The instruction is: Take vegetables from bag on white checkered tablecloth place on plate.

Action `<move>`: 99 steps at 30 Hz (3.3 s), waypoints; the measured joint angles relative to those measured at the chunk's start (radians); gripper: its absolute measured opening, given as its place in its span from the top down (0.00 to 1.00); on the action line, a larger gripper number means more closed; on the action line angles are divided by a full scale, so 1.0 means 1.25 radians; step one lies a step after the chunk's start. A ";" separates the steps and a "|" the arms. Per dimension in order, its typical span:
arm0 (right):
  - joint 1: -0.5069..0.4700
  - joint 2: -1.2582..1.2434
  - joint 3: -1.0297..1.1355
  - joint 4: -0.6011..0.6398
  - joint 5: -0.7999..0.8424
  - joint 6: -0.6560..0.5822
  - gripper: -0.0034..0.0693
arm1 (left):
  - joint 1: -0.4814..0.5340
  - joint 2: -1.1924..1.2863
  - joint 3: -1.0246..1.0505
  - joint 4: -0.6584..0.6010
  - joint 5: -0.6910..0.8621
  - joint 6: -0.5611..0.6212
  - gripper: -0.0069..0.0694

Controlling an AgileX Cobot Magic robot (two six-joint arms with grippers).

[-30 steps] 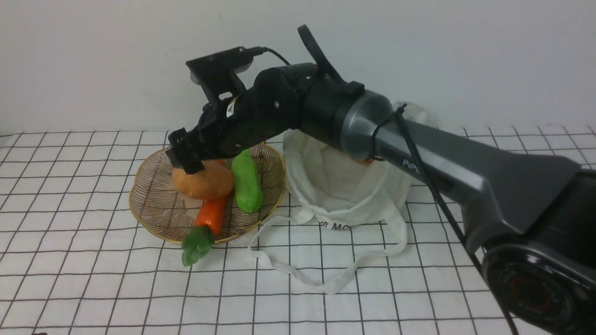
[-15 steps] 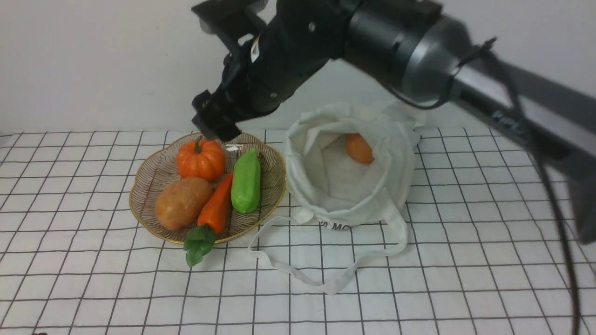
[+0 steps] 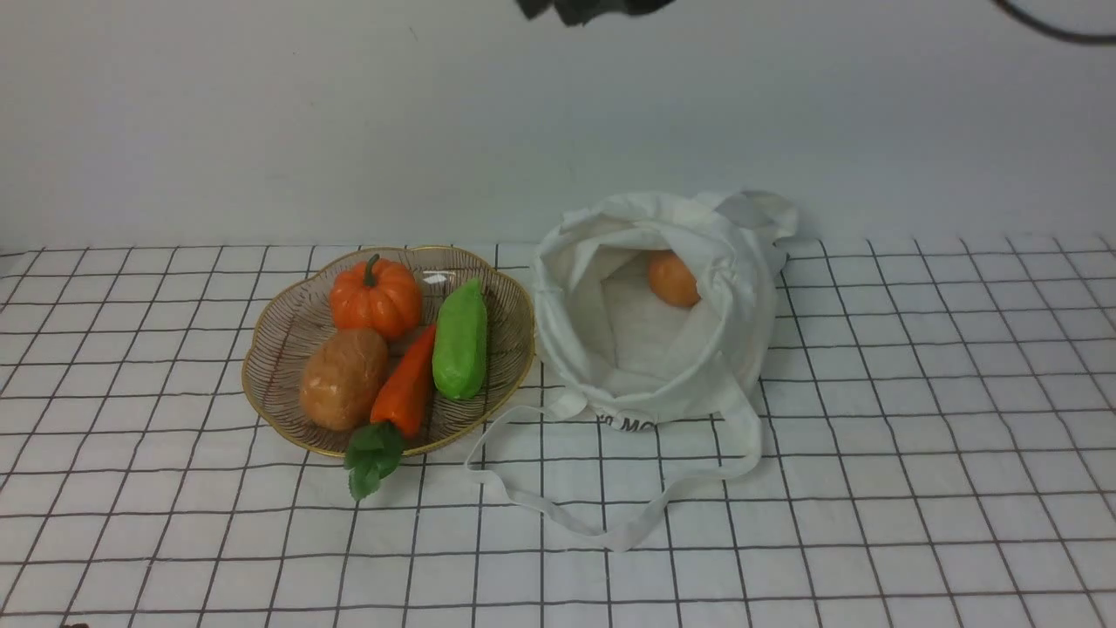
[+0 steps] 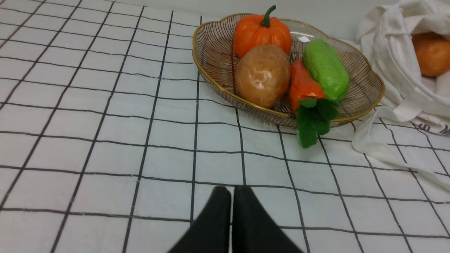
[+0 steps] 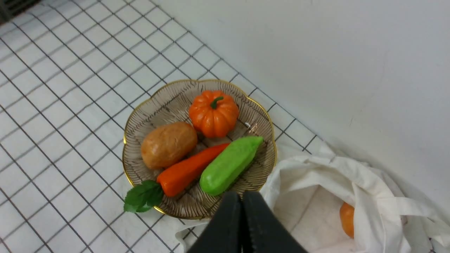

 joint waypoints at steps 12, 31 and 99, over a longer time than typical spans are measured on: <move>0.000 -0.118 0.008 0.088 0.005 0.017 0.97 | 0.000 0.000 0.000 0.000 0.000 0.000 0.92; 0.000 -0.367 0.551 0.116 -0.355 0.018 0.97 | 0.000 0.000 0.000 0.000 0.000 0.000 0.92; -0.561 -1.258 1.479 -0.107 -0.677 0.230 0.97 | 0.000 0.000 0.000 0.000 0.000 0.002 0.92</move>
